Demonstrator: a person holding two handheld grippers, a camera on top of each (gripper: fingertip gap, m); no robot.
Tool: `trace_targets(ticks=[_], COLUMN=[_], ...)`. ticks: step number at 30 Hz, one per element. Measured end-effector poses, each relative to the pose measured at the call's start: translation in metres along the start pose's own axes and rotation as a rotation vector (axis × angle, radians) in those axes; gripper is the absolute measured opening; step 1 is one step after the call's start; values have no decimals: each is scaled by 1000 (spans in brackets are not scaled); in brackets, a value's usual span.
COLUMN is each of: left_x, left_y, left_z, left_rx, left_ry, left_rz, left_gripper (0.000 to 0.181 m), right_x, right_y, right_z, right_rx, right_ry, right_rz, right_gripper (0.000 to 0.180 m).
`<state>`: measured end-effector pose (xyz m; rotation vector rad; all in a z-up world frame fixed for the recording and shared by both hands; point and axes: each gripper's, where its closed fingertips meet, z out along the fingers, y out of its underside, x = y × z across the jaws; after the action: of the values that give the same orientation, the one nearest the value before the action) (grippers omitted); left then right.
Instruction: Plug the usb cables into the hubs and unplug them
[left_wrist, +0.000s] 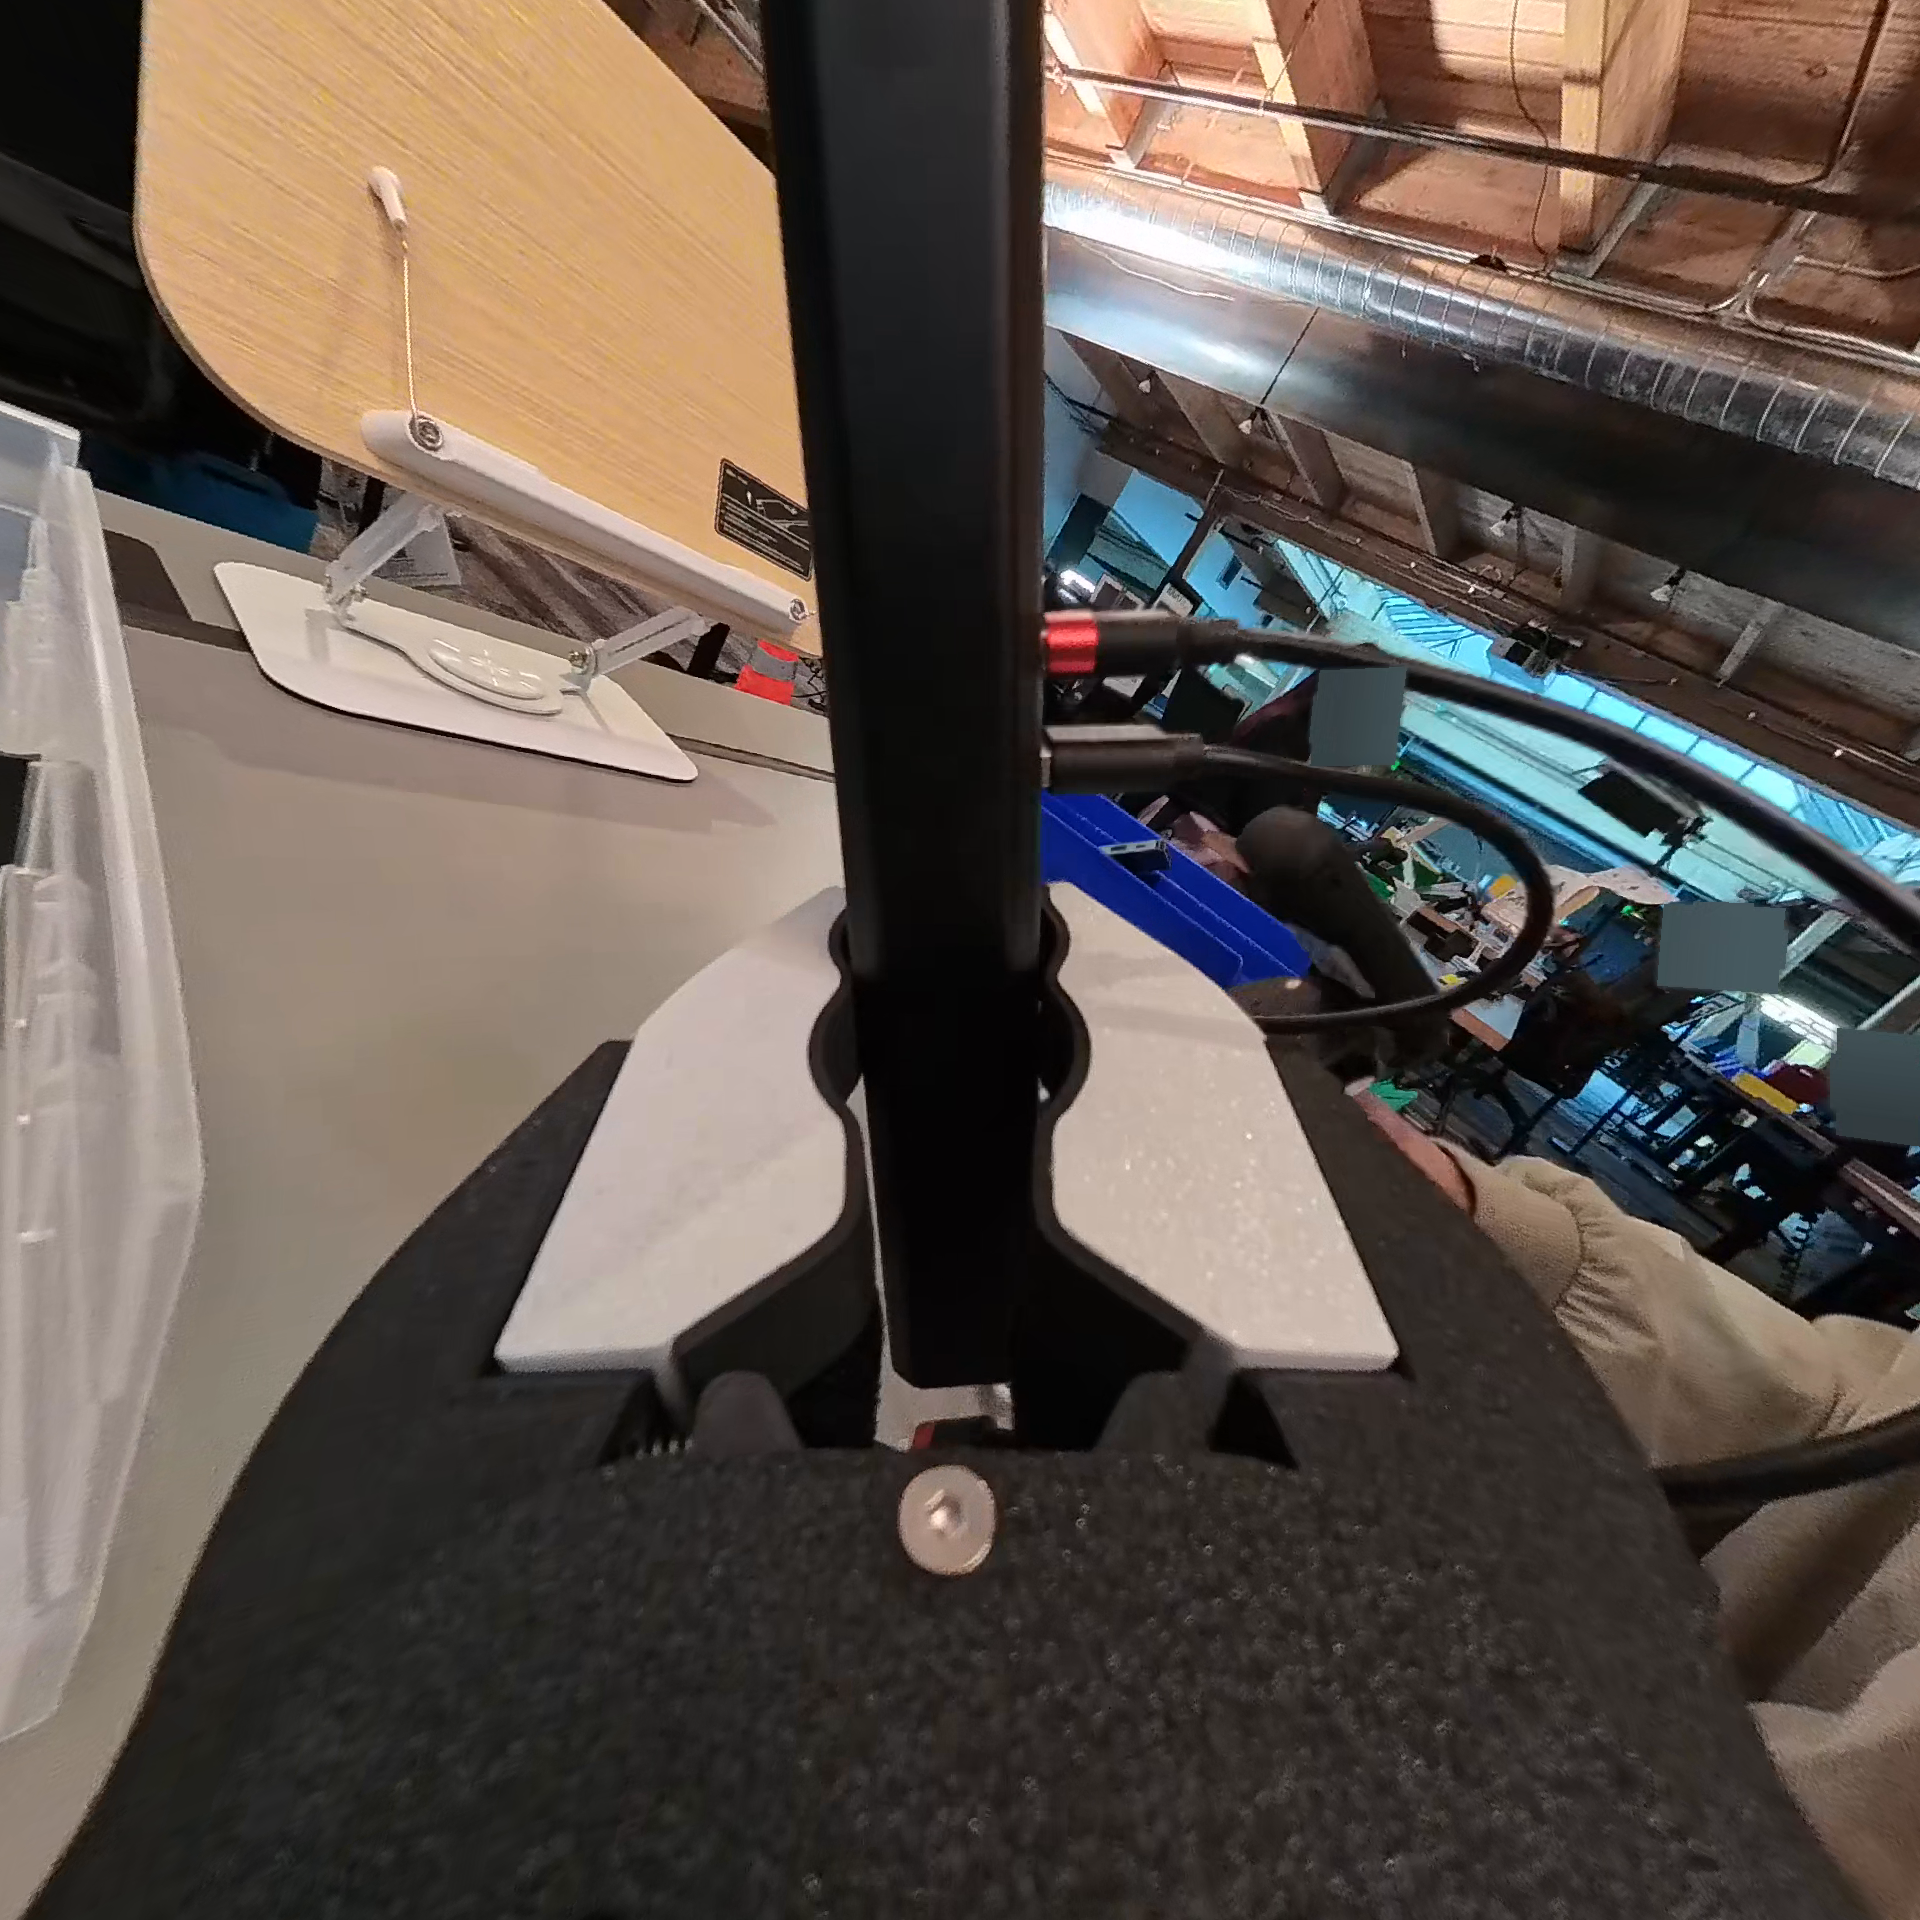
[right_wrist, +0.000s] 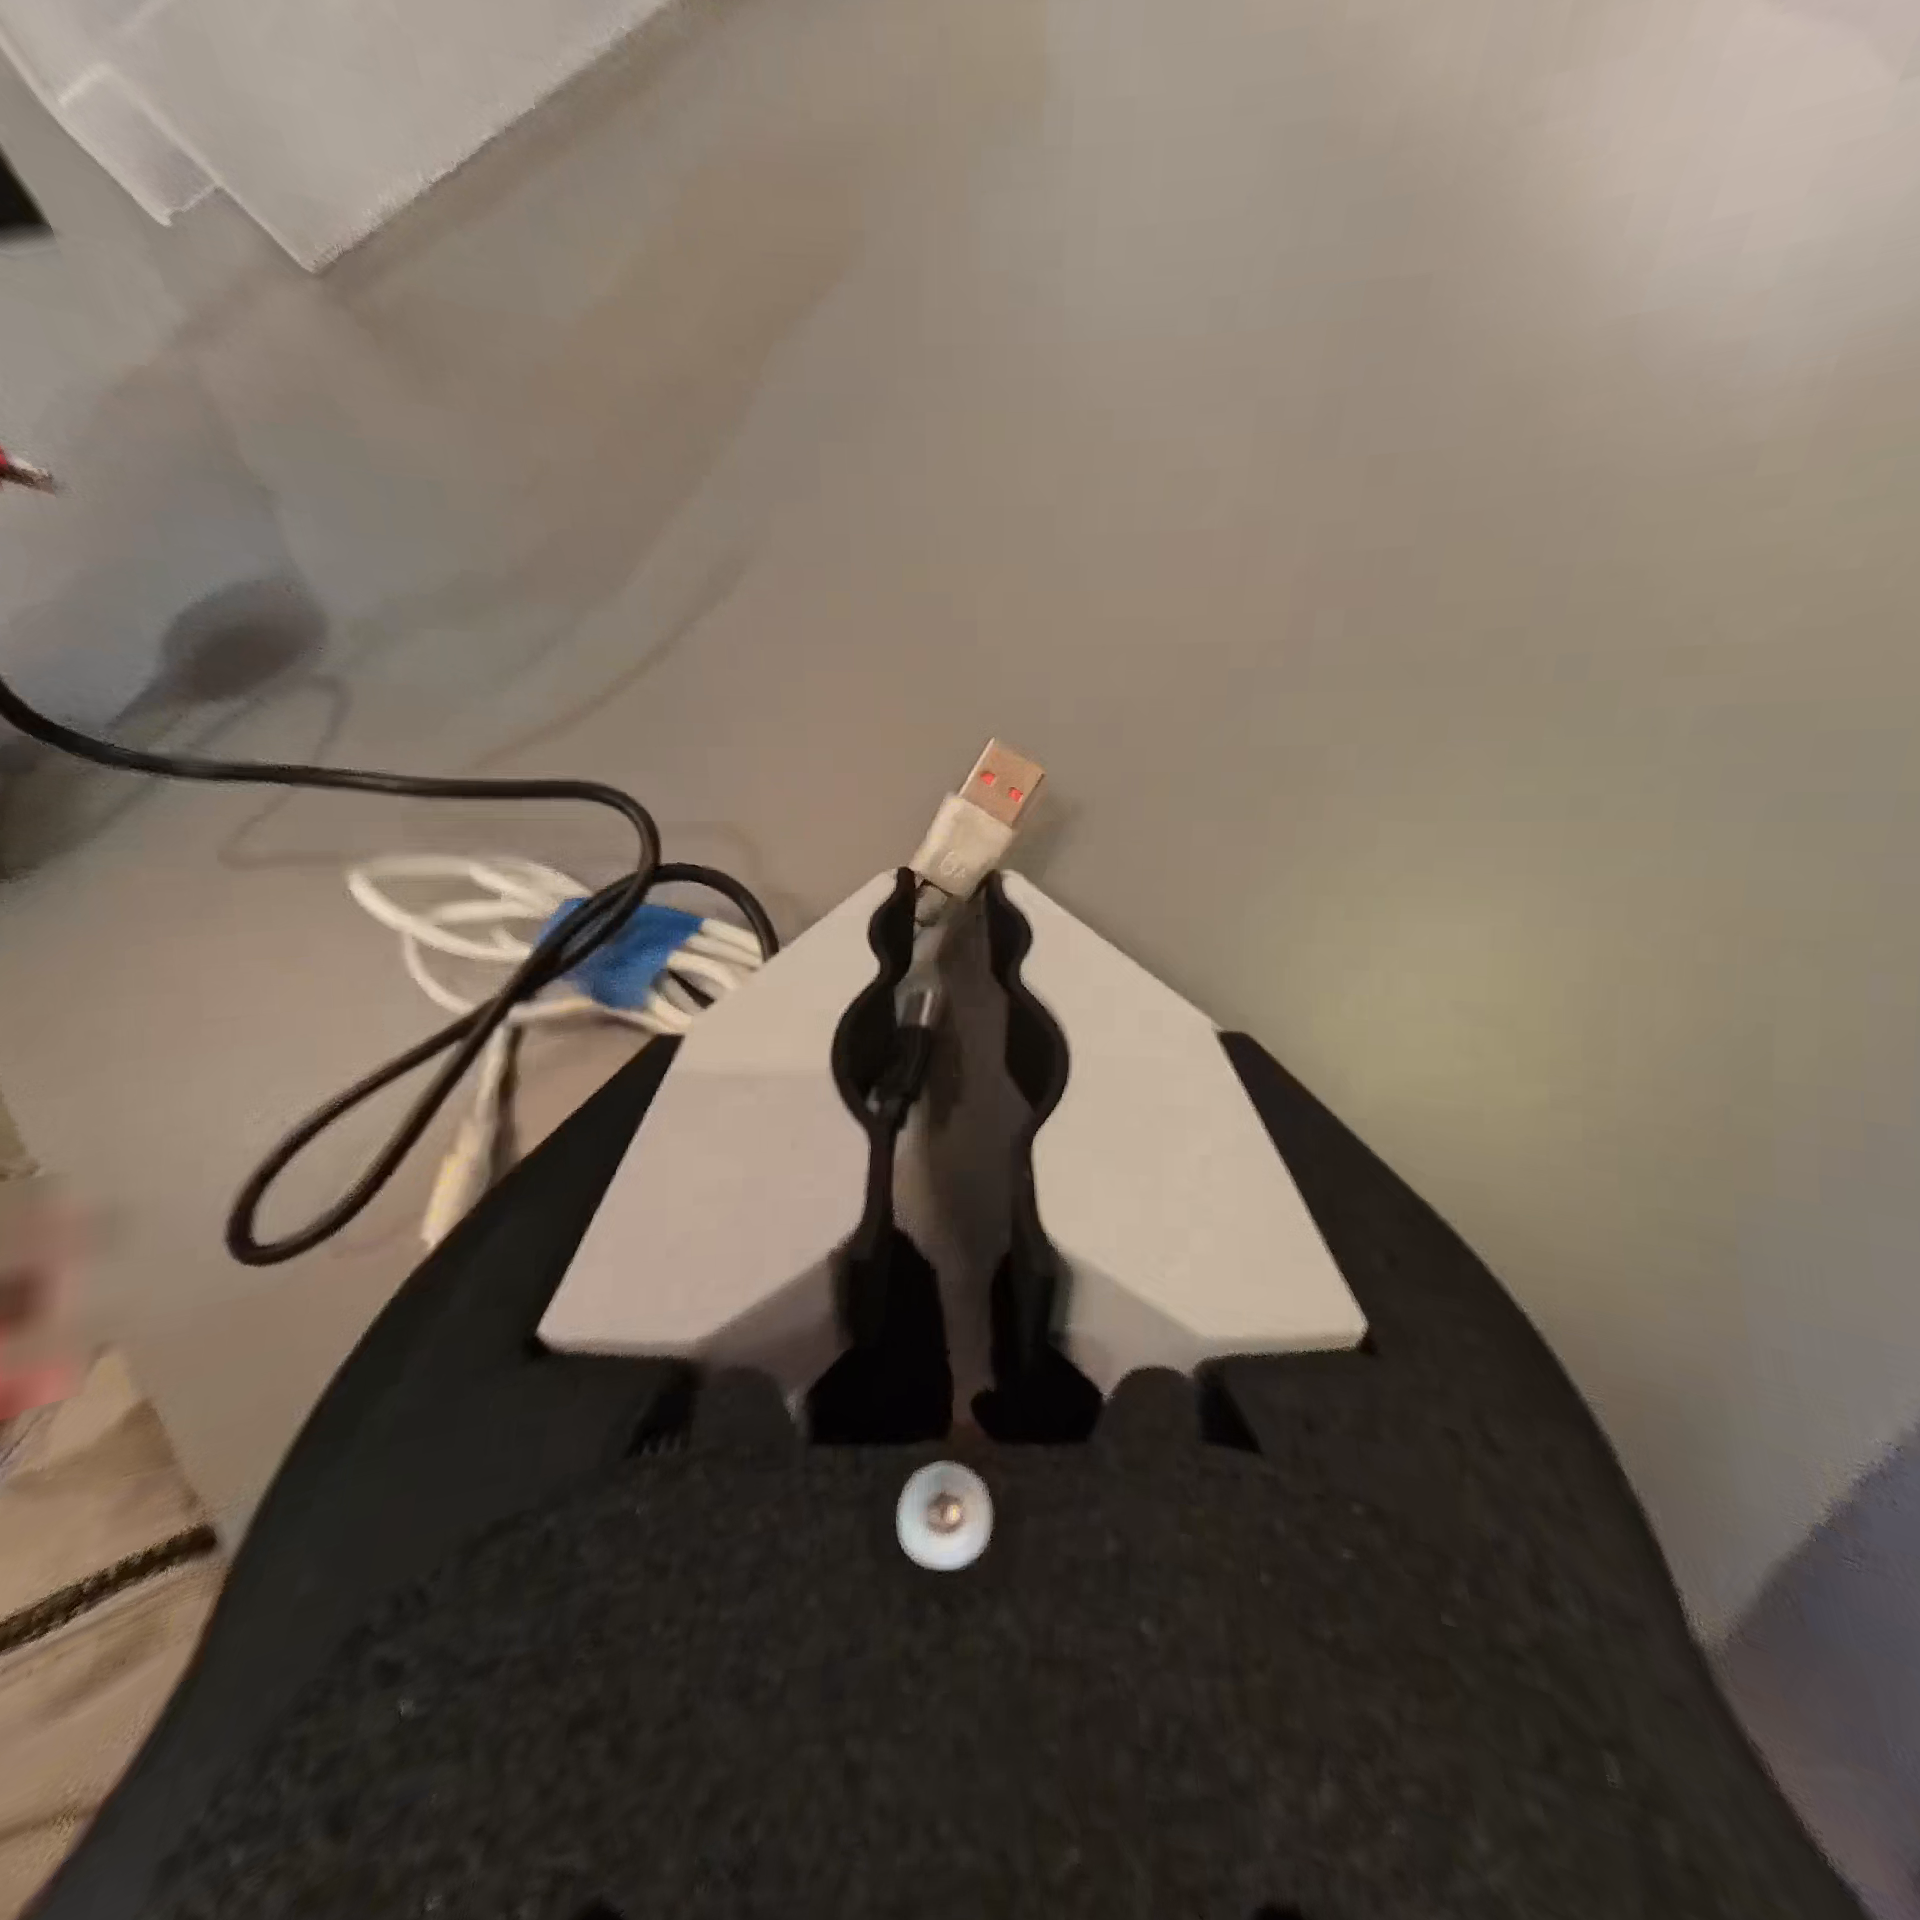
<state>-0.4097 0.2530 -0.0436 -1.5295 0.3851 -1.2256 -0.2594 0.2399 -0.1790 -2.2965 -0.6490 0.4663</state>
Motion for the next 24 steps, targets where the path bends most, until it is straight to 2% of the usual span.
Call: trace_targets(ticks=[4,8,11,13,14,16,18,20,21,24], left_x=[1,12,30,35,37,36,33,33,33,31], left_y=[-1,-5,-14,-18,-19,-17,-14,-11,-11,-7], left_z=[-2,-3,-6,-9,-10,-10,-8,-6,-5,-3], left_rx=[0,20,68,88,93,86,68,58,55,36], left_ry=[-11,56,157,186,198,200,190,191,196,176], left_rz=[24,18,31,42,39,31,27,18,12,18], left_gripper=[30,30,30,30,30,30,30,30,30,30], right_x=[27,70,89,88,85,69,56,55,52,46], right_y=[-68,-146,-185,-196,-196,-174,-130,-83,-67,-51], right_z=[-41,-124,-188,-208,-204,-158,-106,-64,-48,-18], right_rx=[247,572,777,825,793,546,274,40,-35,-88], right_ry=[179,411,490,467,430,253,110,71,54,32], right_rz=[-112,-155,-127,-130,-149,-198,-223,-258,-278,-297], right_gripper=[11,12,12,11,11,12,12,11,11,10])
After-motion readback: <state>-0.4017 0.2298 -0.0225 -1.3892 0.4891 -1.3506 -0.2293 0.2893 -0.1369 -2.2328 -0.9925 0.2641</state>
